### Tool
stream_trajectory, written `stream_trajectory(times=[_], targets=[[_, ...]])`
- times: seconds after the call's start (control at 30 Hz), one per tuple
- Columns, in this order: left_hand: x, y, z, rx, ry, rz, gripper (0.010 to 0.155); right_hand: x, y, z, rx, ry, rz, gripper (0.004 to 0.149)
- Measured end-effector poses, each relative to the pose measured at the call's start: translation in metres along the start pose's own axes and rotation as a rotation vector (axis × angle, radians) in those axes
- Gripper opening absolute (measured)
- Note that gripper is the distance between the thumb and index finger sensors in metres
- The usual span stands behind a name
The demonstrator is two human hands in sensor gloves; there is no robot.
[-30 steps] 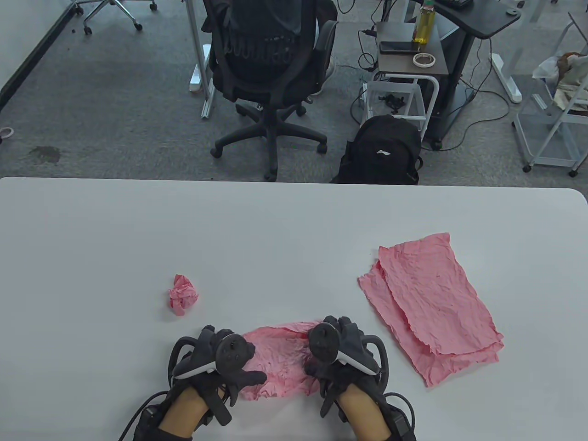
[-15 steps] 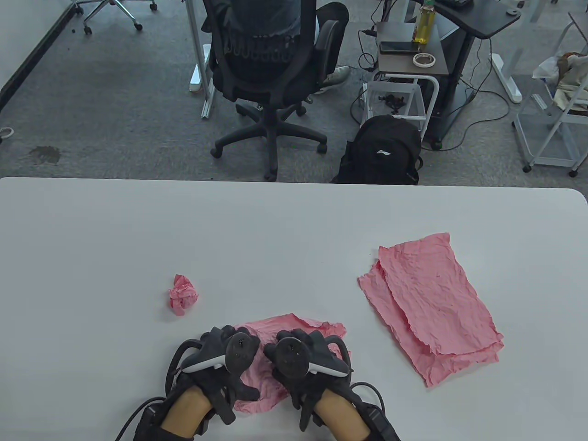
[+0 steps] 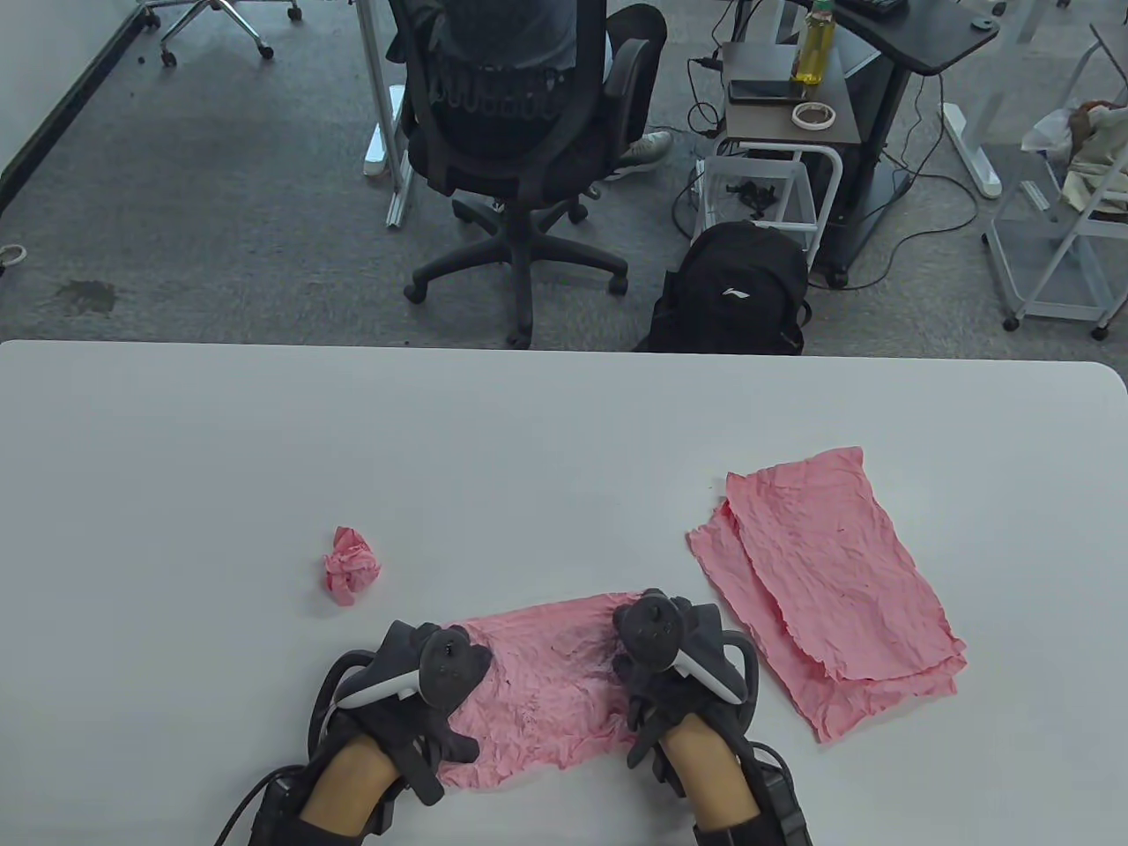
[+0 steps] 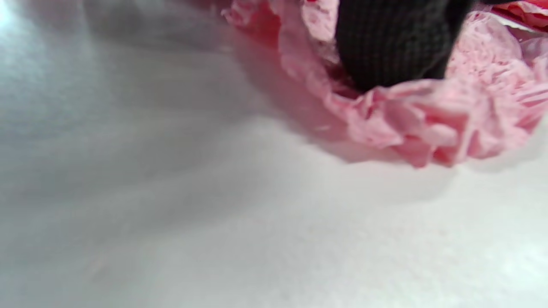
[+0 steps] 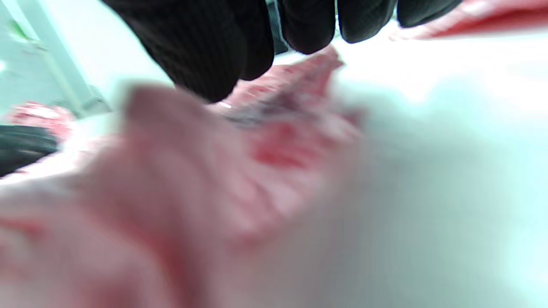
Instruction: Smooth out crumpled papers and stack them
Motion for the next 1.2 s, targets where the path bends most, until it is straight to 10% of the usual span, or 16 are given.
stream_trajectory(times=[0.13, 0.27, 0.63, 0.83, 1.0, 1.2], targets=[[-0.001, -0.001, -0.001, 0.018, -0.027, -0.047, 0.098, -0.004, 0.05, 0.024, 0.012, 0.144, -0.229, 0.059], [-0.001, -0.004, -0.003, 0.035, -0.04, -0.051, 0.1, -0.012, 0.037, 0.036, 0.042, 0.326, -0.073, 0.062], [0.002, -0.003, -0.002, 0.023, -0.033, -0.023, 0.098, -0.006, -0.039, 0.012, -0.085, 0.177, 0.219, 0.063], [0.001, -0.009, 0.001, 0.028, 0.014, -0.012, 0.094, 0.01, 0.016, -0.001, -0.083, 0.001, -0.126, 0.06], [0.004, -0.015, 0.005, -0.009, 0.053, 0.059, 0.091, 0.001, 0.061, 0.035, 0.112, 0.226, -0.251, 0.06], [0.004, -0.021, 0.004, 0.055, 0.04, 0.1, 0.087, 0.001, -0.007, 0.024, -0.092, 0.305, 0.017, 0.064]])
Point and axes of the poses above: the tracker on the back of each hand, its own y axis roughly to the thumb side, its own x axis roughly from the fingertips to the wrist, z = x × y, the point moved 1 cm from there along -x, roughly from the wrist to the fingertips
